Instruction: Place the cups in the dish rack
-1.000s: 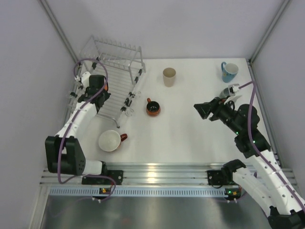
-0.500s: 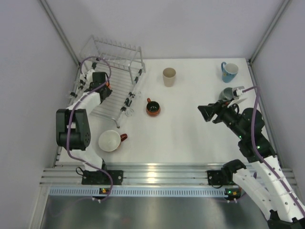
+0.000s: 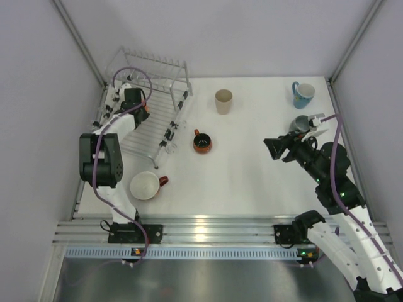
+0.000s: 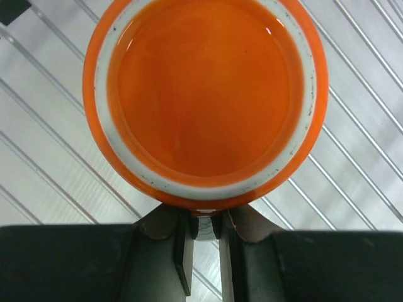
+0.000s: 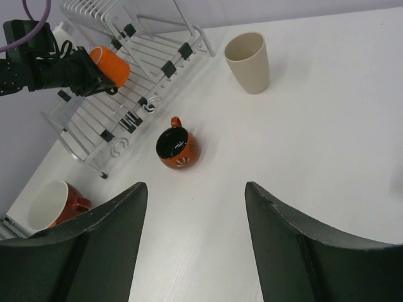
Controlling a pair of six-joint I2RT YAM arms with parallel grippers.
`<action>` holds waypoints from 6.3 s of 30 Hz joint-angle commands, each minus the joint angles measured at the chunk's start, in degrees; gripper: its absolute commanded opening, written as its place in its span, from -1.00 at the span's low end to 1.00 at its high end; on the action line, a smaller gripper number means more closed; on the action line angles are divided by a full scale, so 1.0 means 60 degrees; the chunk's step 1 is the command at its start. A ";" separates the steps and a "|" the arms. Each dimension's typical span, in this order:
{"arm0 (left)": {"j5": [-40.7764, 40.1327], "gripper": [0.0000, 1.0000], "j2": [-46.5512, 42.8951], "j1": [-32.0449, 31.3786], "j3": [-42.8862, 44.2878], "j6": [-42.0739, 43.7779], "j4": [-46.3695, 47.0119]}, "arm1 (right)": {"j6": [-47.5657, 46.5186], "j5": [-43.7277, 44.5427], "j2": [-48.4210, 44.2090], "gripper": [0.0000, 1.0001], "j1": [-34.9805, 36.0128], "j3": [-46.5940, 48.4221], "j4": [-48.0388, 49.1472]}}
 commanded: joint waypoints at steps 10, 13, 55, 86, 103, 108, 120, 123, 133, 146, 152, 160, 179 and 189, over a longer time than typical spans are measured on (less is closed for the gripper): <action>-0.0368 -0.60 0.0410 0.0056 0.1222 0.0545 0.1042 | -0.0407 0.0489 -0.0215 0.29 0.0031 0.0368 -0.0093; -0.0338 -0.49 0.0512 0.0042 0.1281 0.0663 0.1029 | -0.0480 0.0577 -0.0245 0.29 0.0031 0.0324 -0.0137; 0.3307 -0.57 -0.2373 0.2324 -0.1530 -0.2861 0.2403 | -0.0378 0.0621 -0.1036 0.30 0.0031 0.0236 -0.0621; 0.5888 -1.00 0.1698 0.2957 0.0225 -0.7145 0.5877 | -0.0319 0.0460 -0.0275 0.30 0.0031 0.0178 0.0068; 0.5521 -1.00 0.2504 0.2546 0.0871 -0.6852 0.6112 | -0.0421 0.0621 0.0165 0.30 0.0031 -0.0072 0.0464; 0.5274 -1.00 0.2286 0.2546 0.0521 -0.6851 0.6097 | -0.0407 0.0679 0.0078 0.30 0.0031 -0.0072 0.0405; 0.4804 -1.00 0.1421 0.2444 -0.0433 -0.6808 0.5703 | -0.0378 0.0650 0.0034 0.30 0.0031 -0.0028 0.0376; 0.4760 -1.00 0.1362 0.2371 -0.0418 -0.6720 0.5555 | -0.0363 0.0621 0.0034 0.30 0.0017 -0.0042 0.0376; 0.4804 -1.00 0.2181 0.2034 0.0489 -0.6603 0.5570 | -0.0465 0.0650 0.0136 0.30 0.0017 -0.0028 0.0478; 0.4014 -1.00 0.1875 0.1990 0.0300 -0.6412 0.5381 | -0.0568 0.0709 0.0210 0.30 0.0017 0.0118 0.0405; 0.3092 -1.00 0.1172 0.1990 -0.0066 -0.6135 0.4282 | -0.0509 0.0709 -0.0025 0.30 0.0017 0.0163 0.0156; 0.2007 -1.00 0.0236 0.2004 -0.0213 -0.5739 0.3344 | -0.0363 0.0636 -0.0201 0.30 0.0017 0.0250 0.0010; 0.0395 0.17 -0.3704 0.1697 -0.1618 -0.3601 -0.0493 | -0.0026 0.0592 0.1322 0.31 0.0031 0.1407 -0.0591; 0.1534 0.85 -0.5669 -0.0232 -0.1634 -0.1535 -0.1329 | 0.0501 0.1133 0.2464 0.30 0.0031 0.2169 -0.1292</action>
